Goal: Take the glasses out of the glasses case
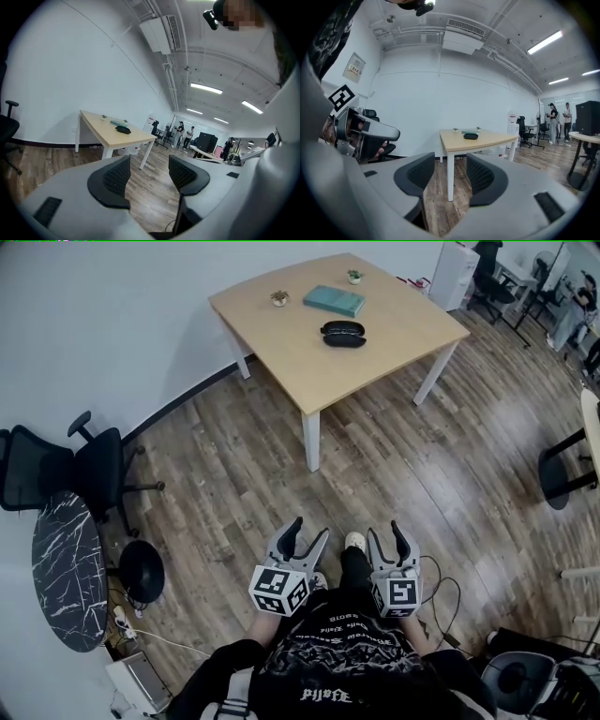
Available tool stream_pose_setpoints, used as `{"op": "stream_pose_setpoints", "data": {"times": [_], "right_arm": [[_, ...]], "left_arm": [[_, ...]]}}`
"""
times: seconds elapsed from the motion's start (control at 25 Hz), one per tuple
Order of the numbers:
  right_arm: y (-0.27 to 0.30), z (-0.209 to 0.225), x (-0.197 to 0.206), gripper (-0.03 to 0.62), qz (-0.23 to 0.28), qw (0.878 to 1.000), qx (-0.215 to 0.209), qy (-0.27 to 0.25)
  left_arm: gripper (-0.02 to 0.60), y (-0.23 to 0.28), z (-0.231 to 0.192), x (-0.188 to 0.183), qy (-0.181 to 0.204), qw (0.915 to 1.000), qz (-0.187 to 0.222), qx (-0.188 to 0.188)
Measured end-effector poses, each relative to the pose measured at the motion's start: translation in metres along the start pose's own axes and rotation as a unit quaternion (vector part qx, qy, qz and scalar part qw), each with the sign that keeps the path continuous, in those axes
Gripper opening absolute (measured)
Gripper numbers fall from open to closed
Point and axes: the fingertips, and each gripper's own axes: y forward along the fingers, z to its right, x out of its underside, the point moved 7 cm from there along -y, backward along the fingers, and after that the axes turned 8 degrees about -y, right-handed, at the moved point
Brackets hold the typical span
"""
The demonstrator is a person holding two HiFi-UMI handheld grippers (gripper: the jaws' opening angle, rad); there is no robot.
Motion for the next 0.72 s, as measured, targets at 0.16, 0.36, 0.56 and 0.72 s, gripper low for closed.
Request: {"op": "stream_pose_setpoints", "data": {"times": [0.16, 0.36, 0.56, 0.72], "right_arm": [[0.022, 0.007, 0.001, 0.224, 0.005, 1.000, -0.016, 0.001], [0.069, 0.031, 0.001, 0.224, 0.002, 0.999, -0.043, 0.001], [0.131, 0.062, -0.011, 0.223, 0.004, 0.998, -0.069, -0.004], [0.179, 0.095, -0.024, 0.223, 0.010, 0.996, -0.089, -0.008]], "left_arm": [[0.263, 0.017, -0.007, -0.002, 0.017, 0.9996, 0.001, -0.023], [0.262, 0.051, -0.021, -0.011, -0.005, 0.9987, 0.005, -0.050], [0.264, 0.099, -0.037, -0.032, -0.012, 0.9973, 0.004, -0.073], [0.263, 0.147, -0.041, -0.053, -0.001, 0.9959, 0.009, -0.090]]}}
